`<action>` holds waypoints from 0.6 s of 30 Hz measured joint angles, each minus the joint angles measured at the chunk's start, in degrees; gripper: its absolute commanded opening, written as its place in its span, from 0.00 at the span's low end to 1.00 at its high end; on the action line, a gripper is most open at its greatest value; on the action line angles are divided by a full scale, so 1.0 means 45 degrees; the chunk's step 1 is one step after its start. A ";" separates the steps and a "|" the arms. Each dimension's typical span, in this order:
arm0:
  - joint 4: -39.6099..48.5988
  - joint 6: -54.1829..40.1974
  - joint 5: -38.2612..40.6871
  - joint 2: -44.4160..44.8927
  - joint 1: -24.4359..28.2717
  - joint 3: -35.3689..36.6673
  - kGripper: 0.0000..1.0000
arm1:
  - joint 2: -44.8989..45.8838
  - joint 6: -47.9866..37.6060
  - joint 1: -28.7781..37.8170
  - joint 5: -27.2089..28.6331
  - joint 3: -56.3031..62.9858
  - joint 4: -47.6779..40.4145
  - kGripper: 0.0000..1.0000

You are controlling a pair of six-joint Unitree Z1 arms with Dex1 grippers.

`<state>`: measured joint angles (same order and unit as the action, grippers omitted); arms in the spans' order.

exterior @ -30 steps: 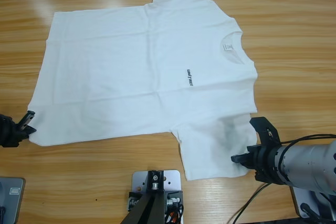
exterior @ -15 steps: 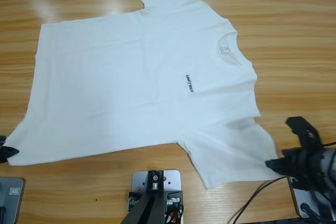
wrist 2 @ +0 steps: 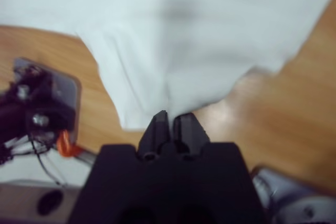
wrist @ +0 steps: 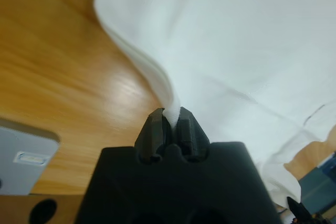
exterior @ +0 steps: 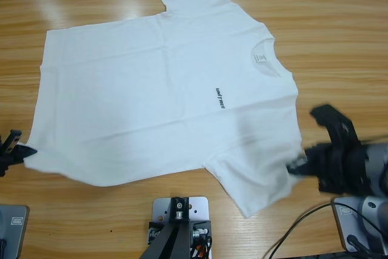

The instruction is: Fold clothes

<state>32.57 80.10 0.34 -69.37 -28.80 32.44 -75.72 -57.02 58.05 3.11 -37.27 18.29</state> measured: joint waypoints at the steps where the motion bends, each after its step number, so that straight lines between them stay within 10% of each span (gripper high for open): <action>1: -0.0099 0.0000 0.0000 -0.0159 0.0054 0.0104 0.00 | -0.0070 0.0583 -0.0456 0.0000 -0.0144 -0.0085 0.00; 18: -0.0707 -0.0497 0.0000 -0.0840 0.3557 0.0418 0.00 | -0.4215 0.4570 -0.5966 -0.2127 -0.4907 -0.0213 0.00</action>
<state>29.39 77.87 0.34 -73.15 -12.80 34.32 -94.69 -36.46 31.20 -6.46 -59.35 17.33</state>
